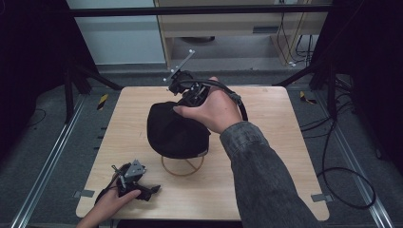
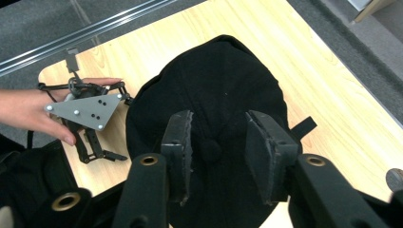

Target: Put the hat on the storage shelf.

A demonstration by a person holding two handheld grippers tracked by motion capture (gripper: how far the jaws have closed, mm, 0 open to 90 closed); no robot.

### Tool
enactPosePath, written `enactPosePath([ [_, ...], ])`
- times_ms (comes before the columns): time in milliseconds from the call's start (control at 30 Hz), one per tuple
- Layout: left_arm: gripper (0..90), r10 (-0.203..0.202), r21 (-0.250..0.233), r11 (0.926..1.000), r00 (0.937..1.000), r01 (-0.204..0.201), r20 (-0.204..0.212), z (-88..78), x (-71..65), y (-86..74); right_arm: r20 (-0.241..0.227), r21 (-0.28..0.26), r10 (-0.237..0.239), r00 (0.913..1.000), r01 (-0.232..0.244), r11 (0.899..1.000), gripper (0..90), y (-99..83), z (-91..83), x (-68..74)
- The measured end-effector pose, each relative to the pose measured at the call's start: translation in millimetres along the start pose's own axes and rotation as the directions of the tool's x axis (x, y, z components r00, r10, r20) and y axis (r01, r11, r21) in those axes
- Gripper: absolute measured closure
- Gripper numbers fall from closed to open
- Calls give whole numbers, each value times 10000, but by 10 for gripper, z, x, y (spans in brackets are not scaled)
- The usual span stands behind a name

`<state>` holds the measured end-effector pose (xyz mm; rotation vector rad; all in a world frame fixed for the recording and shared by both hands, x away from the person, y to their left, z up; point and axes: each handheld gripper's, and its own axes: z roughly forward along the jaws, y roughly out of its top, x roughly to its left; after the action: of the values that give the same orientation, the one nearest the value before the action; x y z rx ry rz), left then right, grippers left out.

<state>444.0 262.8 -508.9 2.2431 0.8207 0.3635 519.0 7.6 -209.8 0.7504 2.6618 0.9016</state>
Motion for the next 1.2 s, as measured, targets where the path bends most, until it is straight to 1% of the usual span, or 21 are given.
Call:
enactPosePath([
  [133,0,-4,-36,10000,10000,4,-21,2,-1,0,-16,-117,48,10000,-48,9999,578,-42,-28,-10],
  [267,0,-6,-38,10000,10000,5,-20,2,-1,0,117,-274,86,9999,-82,9996,507,-99,-63,-24],
  [300,0,-6,-38,10000,10000,6,-19,2,-1,0,192,-375,207,9996,-200,9991,475,-132,-85,-36],
  [333,0,-6,-39,10000,10000,6,-20,3,-1,0,192,-375,207,9996,-200,9991,475,-132,-85,-36],
  [433,0,-3,-36,10000,10000,3,-21,2,-1,1,296,-471,272,9992,-258,9986,431,-169,-121,-56],
  [533,0,-2,-36,10000,10000,2,-16,2,0,0,518,-702,432,9977,-395,9968,372,-218,-169,-73],
  [667,0,-4,-37,10000,10000,4,-22,2,-1,0,872,-918,540,9947,-460,9947,255,-288,-217,-104],
  [767,0,-8,-38,10000,10000,7,-21,2,-1,0,1255,-1034,646,9900,-517,9933,176,-349,-255,-140],
  [800,0,-7,-37,10000,10000,7,-22,2,-1,0,1338,-1149,668,9888,-515,9920,147,-376,-267,-152],
  [833,0,-7,-38,10000,10000,7,-21,2,-1,0,1474,-1262,795,9859,-609,9901,115,-409,-280,-171],
  [900,0,-4,-36,10000,10000,4,-16,2,-1,1,1591,-1418,925,9829,-699,9874,90,-472,-312,-199],
  [1033,0,16,-19,10000,10000,-16,-12,1,0,1,1785,-1694,906,9797,-602,9837,81,-637,-396,-258],
  [1100,0,13,-20,10000,10000,-13,-14,1,0,1,1827,-1774,992,9782,-664,9819,75,-699,-422,-281],
  [1200,0,-5,-24,10000,10000,5,-2,2,-1,0,1988,-1787,1129,9735,-773,9809,70,-824,-478,-317],
])
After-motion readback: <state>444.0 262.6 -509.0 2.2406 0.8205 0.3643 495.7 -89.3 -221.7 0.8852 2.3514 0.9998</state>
